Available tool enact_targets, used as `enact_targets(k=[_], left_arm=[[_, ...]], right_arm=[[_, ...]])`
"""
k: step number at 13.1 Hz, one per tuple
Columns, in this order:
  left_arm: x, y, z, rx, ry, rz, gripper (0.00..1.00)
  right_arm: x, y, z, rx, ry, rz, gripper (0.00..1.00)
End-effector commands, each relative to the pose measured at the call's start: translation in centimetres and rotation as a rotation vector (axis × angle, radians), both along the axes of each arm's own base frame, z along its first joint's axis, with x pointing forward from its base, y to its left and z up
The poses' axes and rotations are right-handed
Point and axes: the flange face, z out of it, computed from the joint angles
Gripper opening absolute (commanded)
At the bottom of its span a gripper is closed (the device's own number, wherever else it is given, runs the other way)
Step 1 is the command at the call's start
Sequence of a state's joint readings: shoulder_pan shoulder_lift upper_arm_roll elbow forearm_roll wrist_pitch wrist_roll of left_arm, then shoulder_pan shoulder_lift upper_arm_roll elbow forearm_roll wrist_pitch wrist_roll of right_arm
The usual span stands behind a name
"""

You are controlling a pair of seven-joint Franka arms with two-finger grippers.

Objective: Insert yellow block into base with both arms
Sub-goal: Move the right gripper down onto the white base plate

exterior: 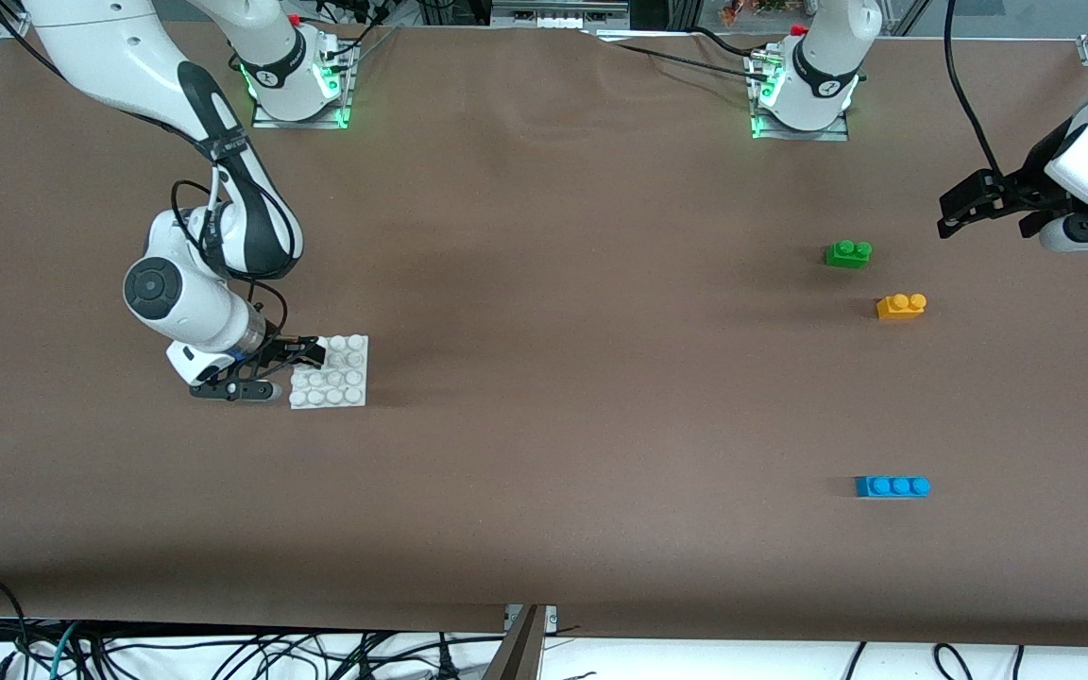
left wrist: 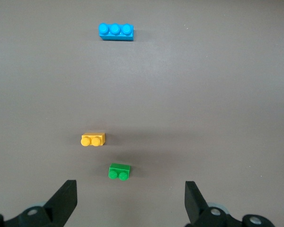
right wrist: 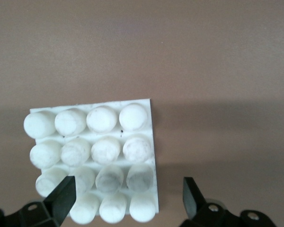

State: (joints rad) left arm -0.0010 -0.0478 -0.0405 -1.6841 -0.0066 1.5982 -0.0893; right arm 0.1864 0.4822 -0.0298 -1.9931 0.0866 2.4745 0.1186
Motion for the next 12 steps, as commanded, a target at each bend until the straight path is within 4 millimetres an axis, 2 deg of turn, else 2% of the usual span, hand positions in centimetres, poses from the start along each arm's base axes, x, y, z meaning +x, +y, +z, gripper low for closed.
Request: enact_targets(k=[1,7,12], left_arm=[[-0.1,0.2,0.7,-0.022,0.002,-0.012,1.00],[-0.2,0.2,0.6,-0.022,0.007,-0.012,1.00],[-0.2,0.2,0.6,-0.021,0.008,-0.010,1.00]], right_arm=[[-0.2,0.2,-1.1,0.013,-0.016,-0.019,1.00],[-0.2,0.2,-2.7,0.011,-0.031,-0.021,0.98],[-0.2,0.2,-3.5,0.012,-0.039,-0.020,0.91]])
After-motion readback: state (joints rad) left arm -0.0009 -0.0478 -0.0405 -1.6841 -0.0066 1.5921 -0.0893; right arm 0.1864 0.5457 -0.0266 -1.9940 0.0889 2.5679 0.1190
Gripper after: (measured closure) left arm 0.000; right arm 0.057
